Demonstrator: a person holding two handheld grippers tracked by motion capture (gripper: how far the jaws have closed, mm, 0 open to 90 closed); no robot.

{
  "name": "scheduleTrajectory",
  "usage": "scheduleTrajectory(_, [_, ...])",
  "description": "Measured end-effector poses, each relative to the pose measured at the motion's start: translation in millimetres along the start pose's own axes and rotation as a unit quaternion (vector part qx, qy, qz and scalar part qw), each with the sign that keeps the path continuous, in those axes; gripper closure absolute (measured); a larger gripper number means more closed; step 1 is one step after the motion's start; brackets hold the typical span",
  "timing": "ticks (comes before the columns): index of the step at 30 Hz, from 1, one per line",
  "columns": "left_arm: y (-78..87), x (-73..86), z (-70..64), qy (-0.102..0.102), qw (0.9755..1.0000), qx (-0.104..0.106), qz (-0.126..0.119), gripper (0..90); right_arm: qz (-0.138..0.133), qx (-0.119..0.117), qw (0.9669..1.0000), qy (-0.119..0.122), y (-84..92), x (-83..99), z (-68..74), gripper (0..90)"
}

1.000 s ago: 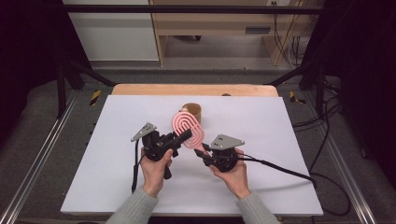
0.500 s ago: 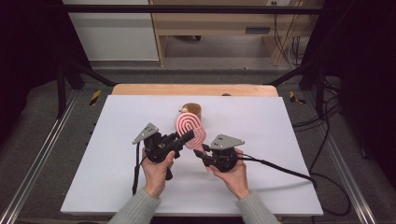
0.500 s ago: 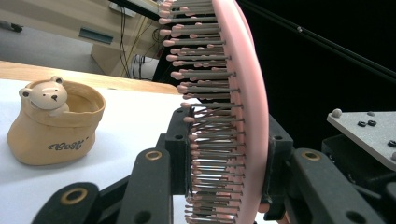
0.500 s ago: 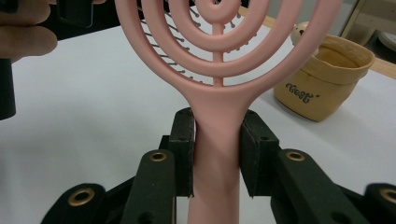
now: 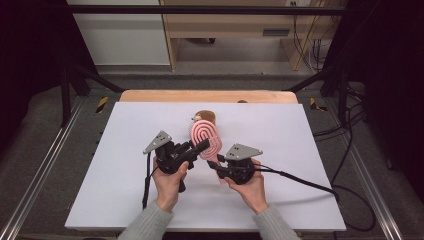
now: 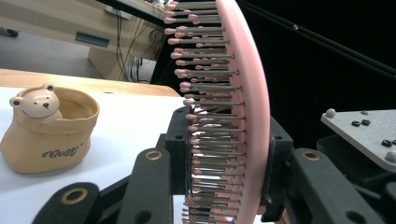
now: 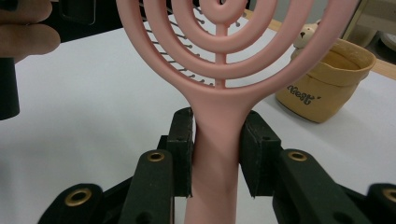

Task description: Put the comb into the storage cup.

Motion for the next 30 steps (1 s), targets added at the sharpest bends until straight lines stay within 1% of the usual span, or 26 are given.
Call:
scheduleTrajectory(10, [-2.1,-5.3,-4.7,-0.009,1.0000,-0.002,0.001,63.2,-0.003,0.000,1.0000,0.001,2.2,-1.7,-0.2,66.3])
scheduleTrajectory(14, [-2.6,-9.0,-4.1,-0.015,0.9998,-0.010,0.000,63.2,-0.008,-0.005,1.0000,0.000,3.7,-3.3,0.5,63.1])
scheduleTrajectory(16, [-2.5,-11.2,-3.0,-0.022,0.9996,-0.016,-0.001,63.2,-0.011,-0.005,0.9999,0.000,4.5,-4.2,0.6,60.7])
scheduleTrajectory(19, [-2.2,-15.6,-0.4,-0.033,0.9990,-0.029,-0.004,63.2,-0.019,-0.004,0.9998,0.000,6.7,-6.7,0.3,53.3])
scheduleTrajectory(22, [-1.2,-20.3,2.5,-0.037,0.9986,-0.037,-0.008,63.2,-0.029,-0.001,0.9996,0.001,9.5,-9.9,-0.7,40.0])
scheduleTrajectory(25, [0.4,-23.9,5.5,-0.055,0.9971,-0.051,-0.008,63.2,-0.034,0.003,0.9994,0.004,11.6,-11.8,-2.6,27.7])
scheduleTrajectory(27, [1.4,-26.3,7.4,-0.061,0.9965,-0.057,-0.009,63.1,-0.034,0.008,0.9994,0.005,13.2,-12.6,-4.2,21.7])
scheduleTrajectory(28, [1.7,-27.6,8.1,-0.061,0.9963,-0.060,-0.011,63.2,-0.035,0.011,0.9993,0.005,13.9,-13.0,-4.8,17.3])
scheduleTrajectory(30, [2.9,-30.0,10.4,-0.067,0.9956,-0.064,-0.011,63.1,-0.029,0.018,0.9994,0.005,15.5,-12.8,-6.1,12.0])
Point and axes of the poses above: each handheld gripper's, and its own axes: y roughly backward along the jaws, x roughly out of its underside, z roughly to its left, the point moved 6 cm from there along -y, roughly forward along the jaws, and after that the axes turned 9 degrees about -x, right-handed, at the moved point
